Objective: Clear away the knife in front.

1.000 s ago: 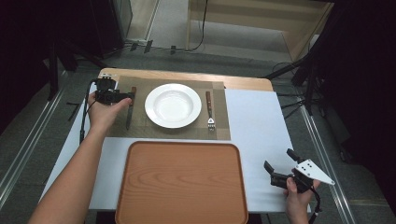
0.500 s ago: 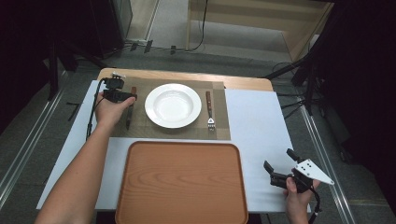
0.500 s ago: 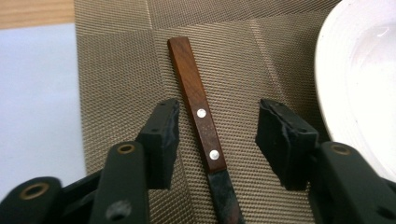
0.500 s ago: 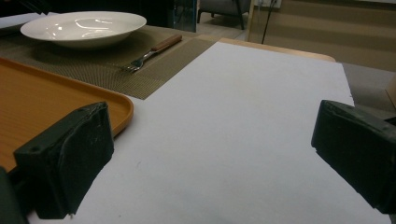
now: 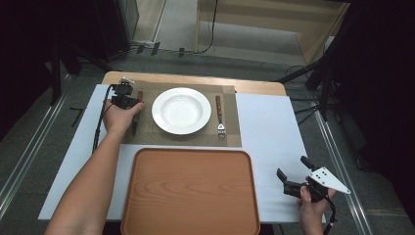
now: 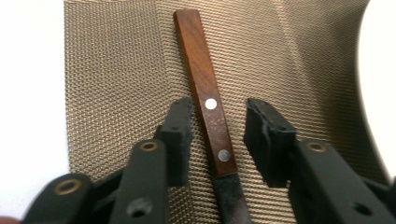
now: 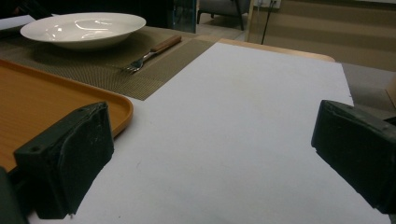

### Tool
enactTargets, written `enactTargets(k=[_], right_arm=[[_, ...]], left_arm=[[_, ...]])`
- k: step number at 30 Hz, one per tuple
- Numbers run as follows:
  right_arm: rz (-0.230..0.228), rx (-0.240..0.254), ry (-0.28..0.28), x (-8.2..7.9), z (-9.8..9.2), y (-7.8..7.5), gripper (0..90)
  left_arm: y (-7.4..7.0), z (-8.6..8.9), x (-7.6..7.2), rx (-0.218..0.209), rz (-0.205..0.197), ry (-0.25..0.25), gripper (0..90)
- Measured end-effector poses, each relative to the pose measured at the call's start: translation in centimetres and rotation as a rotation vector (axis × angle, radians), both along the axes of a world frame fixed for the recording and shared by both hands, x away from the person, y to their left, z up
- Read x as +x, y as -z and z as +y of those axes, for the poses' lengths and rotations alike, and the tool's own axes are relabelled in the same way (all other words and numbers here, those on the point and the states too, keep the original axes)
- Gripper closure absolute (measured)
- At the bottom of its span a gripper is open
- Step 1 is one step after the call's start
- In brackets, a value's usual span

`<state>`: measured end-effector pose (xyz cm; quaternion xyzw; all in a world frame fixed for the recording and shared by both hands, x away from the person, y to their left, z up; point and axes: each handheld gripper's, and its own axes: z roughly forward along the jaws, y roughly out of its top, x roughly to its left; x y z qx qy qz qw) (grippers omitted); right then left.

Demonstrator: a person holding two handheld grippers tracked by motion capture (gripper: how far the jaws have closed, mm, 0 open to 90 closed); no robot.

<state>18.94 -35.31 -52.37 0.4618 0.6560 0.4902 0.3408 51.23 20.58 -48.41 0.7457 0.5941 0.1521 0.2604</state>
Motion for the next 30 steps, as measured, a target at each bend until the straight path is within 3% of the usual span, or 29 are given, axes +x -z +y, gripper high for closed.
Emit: enactTargets(k=[2, 7, 13, 30], right_arm=[[0.0, -0.001, 0.001, 0.02, 0.0, 0.0, 0.0], [-0.001, 0.0, 0.001, 0.0, -0.02, 0.0, 0.0], [0.0, 0.001, 0.004, -0.02, 0.01, 0.0, 0.0], [0.003, 0.004, 0.009, 0.02, -0.01, 0.0, 0.0]], left_arm=[[0.08, -0.15, 0.0, 0.007, -0.008, -0.002, 61.3], [0.11, -0.52, -0.08, 0.089, -0.014, -0.01, 64.8], [0.07, -0.72, -0.1, 0.112, -0.013, -0.018, 73.8], [-0.04, -0.18, 0.14, 0.065, 0.013, -0.029, 76.2]])
